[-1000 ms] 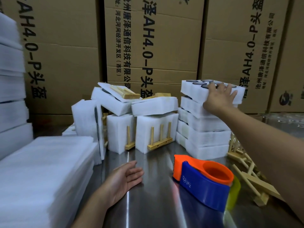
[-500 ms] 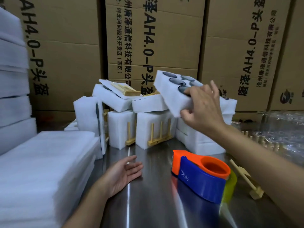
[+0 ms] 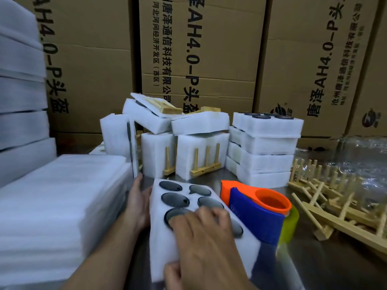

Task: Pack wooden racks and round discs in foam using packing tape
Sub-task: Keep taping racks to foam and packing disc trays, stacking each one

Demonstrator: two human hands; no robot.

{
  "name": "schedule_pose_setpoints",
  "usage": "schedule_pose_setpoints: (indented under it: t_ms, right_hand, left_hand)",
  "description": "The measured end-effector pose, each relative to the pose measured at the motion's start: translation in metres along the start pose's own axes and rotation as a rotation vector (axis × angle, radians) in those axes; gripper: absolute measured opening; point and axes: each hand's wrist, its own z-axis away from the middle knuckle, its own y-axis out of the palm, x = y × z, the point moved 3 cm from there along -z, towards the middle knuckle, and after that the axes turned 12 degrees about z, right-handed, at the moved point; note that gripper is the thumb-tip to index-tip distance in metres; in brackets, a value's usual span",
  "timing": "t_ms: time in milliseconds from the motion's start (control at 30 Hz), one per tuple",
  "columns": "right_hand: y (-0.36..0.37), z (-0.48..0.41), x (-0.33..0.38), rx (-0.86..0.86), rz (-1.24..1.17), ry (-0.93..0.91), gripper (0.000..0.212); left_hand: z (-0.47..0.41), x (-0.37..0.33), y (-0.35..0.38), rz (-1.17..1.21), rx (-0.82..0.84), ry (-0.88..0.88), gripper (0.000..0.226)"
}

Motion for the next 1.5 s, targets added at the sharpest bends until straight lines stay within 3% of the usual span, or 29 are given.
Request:
schedule_pose_setpoints:
  t_ms: [167,267,333,433,667,833,933,1033,1167,1233,1300,1367,1400,1500]
  right_hand:
    - [0.02,0.018,0.004,-0.007,-0.068,-0.027,0.036]
    - [0.017,0.019,0.001,-0.019,-0.168,-0.017,0.039]
    - [0.016,0.019,-0.001,0.007,-0.211,0.017,0.043]
    - [0.02,0.02,0.0,0.096,-0.208,0.015,0.067]
    - [0.029,0.023,0.004,0.226,-0.138,-0.051,0.061]
    - [0.034,0.021,0.007,0.409,0.009,-0.144,0.081]
    - [0.031,0.02,0.006,0.458,0.018,-0.179,0.083]
    - [0.031,0.021,0.005,0.471,0.016,-0.184,0.081]
    - [0.027,0.021,0.004,0.448,0.025,-0.155,0.08]
    - [0.02,0.015,-0.002,0.434,-0.03,-0.137,0.075]
    - [0.016,0.004,-0.013,0.432,-0.231,-0.073,0.053]
    - [0.017,-0.01,-0.036,0.232,-0.227,0.097,0.027]
    - [0.022,-0.015,-0.048,0.218,-0.257,0.175,0.027]
    - [0.065,-0.026,-0.074,0.542,-0.259,0.203,0.045]
  left_hand:
    - [0.009,0.004,0.008,-0.077,0.084,0.006,0.05]
    - [0.016,0.009,0.015,-0.155,0.086,-0.028,0.057]
    - [0.017,0.008,0.014,-0.166,0.002,0.005,0.057]
    - [0.015,0.002,0.013,-0.197,-0.103,0.144,0.035]
    - [0.015,-0.001,0.01,-0.39,-0.235,0.315,0.016]
    - [0.012,-0.003,0.014,-0.528,-0.227,0.362,0.018]
    - [0.01,-0.004,0.013,-0.574,-0.261,0.39,0.019]
    - [0.011,-0.008,0.003,-0.672,-0.281,0.485,0.01]
    - [0.016,-0.015,0.006,-0.74,-0.259,0.575,0.013]
    - [0.02,-0.017,0.019,-0.838,-0.237,0.627,0.014]
    - [0.026,-0.017,0.034,-0.997,-0.186,0.654,0.02]
    - [0.03,-0.013,0.049,-1.248,-0.117,0.602,0.026]
    - [0.032,-0.008,0.055,-1.373,-0.076,0.545,0.026]
    - [0.038,0.011,0.063,-1.714,0.002,0.417,0.032]
